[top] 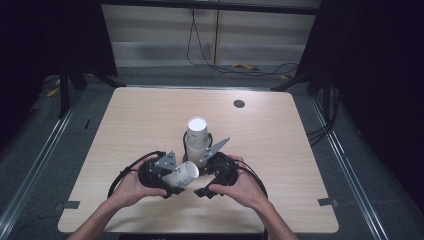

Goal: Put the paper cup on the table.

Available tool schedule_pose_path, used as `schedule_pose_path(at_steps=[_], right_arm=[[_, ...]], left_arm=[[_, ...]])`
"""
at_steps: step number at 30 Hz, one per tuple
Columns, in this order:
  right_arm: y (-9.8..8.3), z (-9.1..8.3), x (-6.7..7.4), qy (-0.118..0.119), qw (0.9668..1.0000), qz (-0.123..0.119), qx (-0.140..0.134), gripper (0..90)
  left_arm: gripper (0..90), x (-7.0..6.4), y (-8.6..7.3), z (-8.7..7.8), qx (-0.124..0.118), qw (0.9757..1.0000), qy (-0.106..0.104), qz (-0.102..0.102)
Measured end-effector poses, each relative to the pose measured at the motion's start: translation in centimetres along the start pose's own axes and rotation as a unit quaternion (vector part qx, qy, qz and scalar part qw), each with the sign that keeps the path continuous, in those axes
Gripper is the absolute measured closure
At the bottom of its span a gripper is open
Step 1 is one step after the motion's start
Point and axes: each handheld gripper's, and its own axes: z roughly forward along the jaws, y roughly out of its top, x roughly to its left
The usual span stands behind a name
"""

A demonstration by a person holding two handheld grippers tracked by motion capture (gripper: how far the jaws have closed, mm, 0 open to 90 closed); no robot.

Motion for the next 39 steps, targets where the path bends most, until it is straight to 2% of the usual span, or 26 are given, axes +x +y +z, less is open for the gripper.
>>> schedule_pose_path(at_steps=[3,4,7,12,17,20,24,28,32,33,39], right_arm=[[0.1,0.2,-0.1,-0.002,1.0,0.007,0.004,17.1],[0.1,0.2,-0.2,0.001,1.0,0.005,0.005,19.8],[0.2,0.4,-0.3,0.009,0.9999,0.007,0.013,20.5],[0.3,0.6,-0.2,0.012,0.9992,0.012,0.036,19.8],[0.3,0.8,-0.4,0.021,0.9989,0.012,0.04,21.1],[0.2,0.7,-0.6,0.03,0.9988,0.014,0.037,22.3],[0.1,0.7,-0.8,0.032,0.9987,0.015,0.037,23.5],[-0.1,0.9,-0.9,0.053,0.9976,0.022,0.038,24.0],[-0.2,1.1,-1.0,0.061,0.9968,0.026,0.044,24.9],[-0.2,1.2,-1.1,0.069,0.9963,0.027,0.045,27.3],[-0.2,1.5,-1.0,0.08,0.9952,0.024,0.052,27.4]], left_arm=[[29.4,-0.1,0.1,0.2,0.008,1.0,0.002,0.005],[29.4,-0.1,0.1,0.3,0.006,1.0,0.003,0.005],[29.5,-0.2,0.3,0.4,0.018,0.9998,0.002,0.009],[29.7,-0.8,0.6,1.2,0.033,0.999,-0.004,0.029],[29.8,-1.6,1.1,2.0,0.051,0.9976,-0.007,0.046],[29.7,-1.8,1.3,2.4,0.05,0.9975,-0.013,0.049],[29.7,-2.1,1.5,2.6,0.055,0.9969,-0.013,0.054],[29.5,-2.3,1.6,2.4,0.059,0.9964,-0.01,0.06],[29.6,-2.4,1.6,2.3,0.056,0.9964,-0.009,0.062],[29.7,-2.5,1.7,2.3,0.058,0.9962,-0.005,0.064],[29.8,-2.8,1.9,2.5,0.065,0.9946,-0.003,0.081]])
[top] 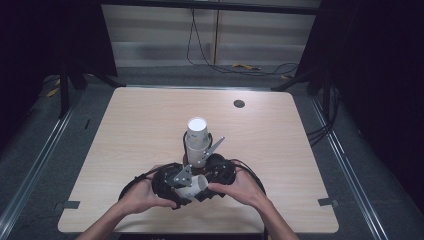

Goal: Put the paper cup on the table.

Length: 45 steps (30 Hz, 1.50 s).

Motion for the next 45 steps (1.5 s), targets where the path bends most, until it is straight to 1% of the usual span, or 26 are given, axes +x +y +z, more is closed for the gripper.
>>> schedule_pose_path(at_steps=[5,6,8,9,10,13,14,15,16,17,22,23,24,25,27,28,29,31,33,34,36,38,40,44,45], right_arm=[[0.0,0.0,0.0,0.011,0.9999,-0.002,-0.001,27.9],[0.0,0.0,0.0,0.011,0.9999,-0.002,-0.001,27.9],[0.0,0.0,0.0,0.015,0.9999,-0.001,-0.003,27.9],[0.0,0.0,0.0,0.015,0.9999,-0.001,-0.003,27.9],[-0.1,-0.1,0.0,0.013,0.9999,0.0,-0.004,27.9],[-0.1,-0.1,-0.1,0.016,0.9999,0.0,-0.005,27.9],[-0.1,-0.1,0.0,0.017,0.9998,-0.001,-0.004,29.8],[-0.1,-0.1,0.0,0.02,0.9998,-0.004,-0.004,32.9],[-0.1,-0.1,0.0,0.02,0.9998,-0.004,-0.004,32.9],[0.0,0.0,0.0,0.021,0.9997,-0.008,-0.006,33.5],[-0.1,0.0,0.1,0.023,0.9997,-0.006,-0.002,34.7],[-0.1,0.0,0.1,0.021,0.9998,-0.003,-0.002,35.0],[-0.1,-0.1,0.2,0.02,0.9998,-0.005,-0.005,35.4],[-0.1,-0.2,0.1,0.02,0.9998,-0.006,-0.005,35.7],[-0.2,-0.3,0.2,0.019,0.9998,-0.005,-0.007,35.9],[-0.2,-0.4,0.2,0.017,0.9998,-0.009,-0.01,36.1],[-0.2,-0.5,0.2,0.016,0.9997,-0.015,-0.013,36.4],[-0.2,-0.5,0.3,0.017,0.9997,-0.014,-0.015,36.5],[-0.1,-0.5,0.4,0.018,0.9996,-0.017,-0.016,36.7],[-0.1,-0.6,0.4,0.017,0.9996,-0.016,-0.017,36.8],[-0.2,-0.6,0.5,0.019,0.9996,-0.017,-0.016,36.9],[-0.2,-0.6,0.5,0.019,0.9995,-0.019,-0.016,36.9],[-0.2,-0.7,0.6,0.013,0.9994,-0.024,-0.021,37.0],[-0.2,-0.8,0.6,0.013,0.9994,-0.024,-0.02,37.0],[-0.3,-0.8,0.6,0.011,0.9994,-0.024,-0.024,37.1]], left_arm=[[29.7,-0.3,0.1,0.3,0.001,1.0,-0.003,0.002],[29.7,-0.5,0.1,0.3,0.001,1.0,0.0,0.001],[29.7,-0.5,0.2,0.4,0.002,1.0,-0.001,0.004],[29.7,-0.5,0.3,0.3,0.003,0.9999,0.004,0.009],[29.8,-0.6,0.3,0.3,0.0,1.0,0.004,0.005],[29.8,-0.6,0.3,0.3,0.0,1.0,0.002,0.007],[29.8,-0.6,0.3,0.3,-0.001,1.0,0.006,0.008],[29.8,-0.7,0.2,0.2,-0.009,0.9999,0.008,0.004],[29.8,-0.7,0.2,0.2,-0.009,0.9999,0.008,0.004],[29.8,-0.8,0.1,0.1,-0.008,0.9999,0.008,0.009],[29.7,-0.8,0.0,0.1,-0.012,0.9998,0.007,0.013],[29.5,-0.8,0.0,0.1,-0.013,0.9998,0.007,0.013],[29.0,-0.8,0.0,0.1,-0.014,0.9998,0.006,0.011],[28.7,-0.8,-0.1,0.1,-0.026,0.9996,0.008,0.007],[28.1,-0.8,-0.2,0.0,-0.029,0.9995,0.009,0.008],[27.6,-0.8,-0.3,0.0,-0.039,0.9992,0.009,0.005],[27.0,-0.8,-0.4,-0.1,-0.037,0.9993,0.006,0.006],[26.6,-0.7,-0.7,-0.2,-0.051,0.9987,0.006,0.005],[25.9,-0.7,-0.7,-0.2,-0.053,0.9985,0.009,0.007],[25.6,-0.8,-0.8,-0.3,-0.058,0.9983,0.004,0.005],[25.4,-0.7,-0.9,-0.4,-0.061,0.9981,0.0,0.003],[24.7,-0.6,-0.9,-0.4,-0.065,0.9979,-0.003,0.005],[22.9,-0.5,-1.1,-0.6,-0.072,0.9974,-0.002,-0.005],[19.4,-0.3,-1.3,-0.8,-0.077,0.9969,0.003,-0.013],[17.5,-0.2,-1.4,-0.9,-0.083,0.9962,0.003,-0.025]])
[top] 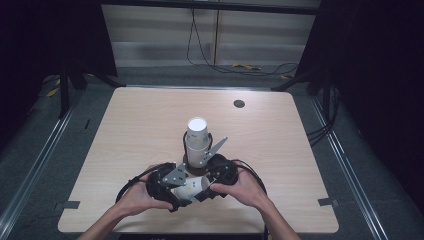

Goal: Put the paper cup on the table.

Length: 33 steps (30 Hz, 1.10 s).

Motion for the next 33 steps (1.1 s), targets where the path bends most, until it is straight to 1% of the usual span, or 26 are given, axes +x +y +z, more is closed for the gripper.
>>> schedule_pose_path(at_steps=[3,4,5,6,7,9,10,11,12,13,14,15,16,17,18,19,21,22,23,24,26,28,29,30,32,33], right_arm=[[-0.1,-0.2,0.0,-0.004,1.0,-0.001,-0.003,37.1],[-0.1,-0.2,0.0,-0.004,1.0,-0.001,-0.003,37.1],[0.0,-0.4,0.0,-0.011,0.9999,0.005,-0.004,37.1],[0.0,-0.4,0.0,-0.011,0.9999,0.005,-0.004,37.1],[0.0,-0.6,0.0,-0.014,0.9999,0.005,-0.009,37.1],[0.1,-0.6,0.1,-0.016,0.9998,0.003,-0.007,37.1],[0.1,-0.6,0.1,-0.016,0.9998,0.003,-0.007,37.1],[0.0,-0.6,0.1,-0.016,0.9998,0.005,-0.006,37.1],[0.0,-0.6,0.0,-0.018,0.9998,0.006,-0.007,37.1],[0.0,-0.6,0.0,-0.018,0.9998,0.006,-0.007,37.1],[-0.1,-0.6,-0.1,-0.018,0.9998,0.005,-0.007,37.1],[-0.1,-0.6,-0.1,-0.019,0.9998,0.007,-0.007,37.1],[-0.2,-0.7,-0.1,-0.02,0.9997,0.012,-0.009,37.1],[-0.3,-0.7,-0.2,-0.02,0.9997,0.01,-0.01,37.1],[-0.4,-0.8,-0.3,-0.022,0.9996,0.008,-0.014,37.1],[-0.4,-0.8,-0.3,-0.022,0.9996,0.008,-0.014,37.1],[-0.6,-0.8,-0.3,-0.022,0.9996,0.012,-0.015,37.1],[-0.7,-1.0,-0.3,-0.026,0.9995,0.011,-0.017,37.1],[-0.8,-1.1,-0.3,-0.028,0.9993,0.018,-0.018,37.1],[-0.8,-1.1,-0.3,-0.03,0.9993,0.014,-0.019,37.1],[-1.0,-1.1,-0.1,-0.031,0.9991,0.025,-0.017,37.1],[-1.2,-1.1,-0.1,-0.036,0.9989,0.024,-0.017,37.1],[-1.4,-1.2,-0.1,-0.036,0.9988,0.026,-0.021,37.1],[-1.5,-1.2,-0.1,-0.036,0.9986,0.03,-0.025,37.1],[-1.7,-1.2,-0.2,-0.037,0.9984,0.032,-0.03,37.1],[-1.8,-1.3,-0.3,-0.037,0.9983,0.033,-0.031,37.1]], left_arm=[[17.2,0.1,0.0,-0.2,0.0,1.0,0.0,0.0],[17.2,0.1,-0.1,-0.2,-0.006,1.0,0.0,-0.004],[17.2,0.2,-0.1,-0.4,-0.013,0.9999,0.0,-0.008],[17.1,0.2,-0.1,-0.4,-0.013,0.9999,0.0,-0.008],[16.9,0.4,-0.1,-0.5,-0.018,0.9998,-0.003,-0.007],[16.9,0.4,-0.1,-1.0,-0.03,0.9993,0.0,-0.02],[16.8,0.4,-0.1,-1.0,-0.03,0.9993,0.0,-0.02],[16.9,0.5,-0.2,-1.1,-0.036,0.9992,-0.002,-0.019],[16.7,0.5,-0.2,-1.3,-0.041,0.9988,0.0,-0.025],[16.7,0.6,-0.3,-1.5,-0.043,0.9988,0.001,-0.025],[16.4,0.6,-0.4,-1.6,-0.047,0.9984,0.0,-0.031],[16.2,0.7,-0.5,-1.8,-0.051,0.9982,-0.002,-0.032],[16.7,0.7,-0.6,-1.9,-0.054,0.9978,0.0,-0.038],[16.7,0.7,-0.7,-2.1,-0.056,0.9976,0.005,-0.039],[16.3,0.8,-1.1,-2.4,-0.065,0.9967,0.003,-0.049],[16.5,0.8,-1.1,-2.4,-0.065,0.9967,0.003,-0.049],[16.4,1.1,-1.5,-2.6,-0.076,0.9951,0.003,-0.063],[16.4,1.2,-1.7,-2.6,-0.081,0.9942,0.003,-0.071],[16.3,1.3,-1.9,-2.6,-0.084,0.9933,0.003,-0.078],[16.3,1.5,-2.1,-2.7,-0.089,0.9922,0.004,-0.087],[15.9,1.5,-2.2,-2.8,-0.088,0.9922,0.007,-0.087],[16.6,1.5,-2.3,-3.0,-0.093,0.9916,0.003,-0.09],[17.2,1.3,-2.3,-3.1,-0.092,0.9922,0.011,-0.083],[17.1,1.3,-2.3,-3.1,-0.092,0.9922,0.011,-0.083],[17.1,1.4,-2.5,-3.2,-0.105,0.9901,0.007,-0.093],[16.3,1.5,-2.6,-3.3,-0.104,0.9901,0.008,-0.094]])
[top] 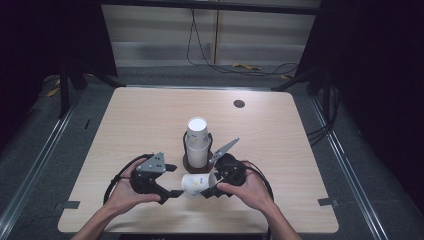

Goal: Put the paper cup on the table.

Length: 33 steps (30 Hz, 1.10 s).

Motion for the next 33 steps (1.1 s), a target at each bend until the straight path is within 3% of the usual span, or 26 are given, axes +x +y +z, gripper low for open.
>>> schedule_pose_path(at_steps=[4,9,10,14,20,26,33], right_arm=[[0.3,0.0,0.0,0.003,0.9998,-0.01,-0.02,37.1],[0.0,0.0,-0.3,-0.002,0.9996,-0.004,-0.028,37.1],[-0.1,-0.3,-0.3,0.004,0.9991,-0.001,-0.042,37.1],[-0.3,-0.5,-0.4,0.003,0.9987,0.006,-0.05,37.1],[-1.1,-1.0,-0.8,0.008,0.9961,0.017,-0.087,37.1],[-1.3,-1.3,-1.0,0.013,0.9936,0.029,-0.108,37.0],[-1.3,-1.8,-0.9,0.018,0.9903,0.023,-0.136,36.9]], left_arm=[[16.4,0.3,-0.5,-0.3,-0.013,0.9998,0.009,-0.014],[18.1,0.5,-1.1,-0.8,-0.033,0.999,0.015,-0.027],[17.5,0.7,-1.2,-0.8,-0.04,0.9985,0.015,-0.034],[17.3,0.8,-1.2,-1.0,-0.043,0.998,0.025,-0.039],[17.3,0.9,-1.3,-1.1,-0.065,0.9962,0.023,-0.053],[17.3,1.1,-1.5,-1.2,-0.059,0.9964,0.033,-0.052],[17.0,1.1,-1.5,-1.2,-0.064,0.9961,0.032,-0.051]])
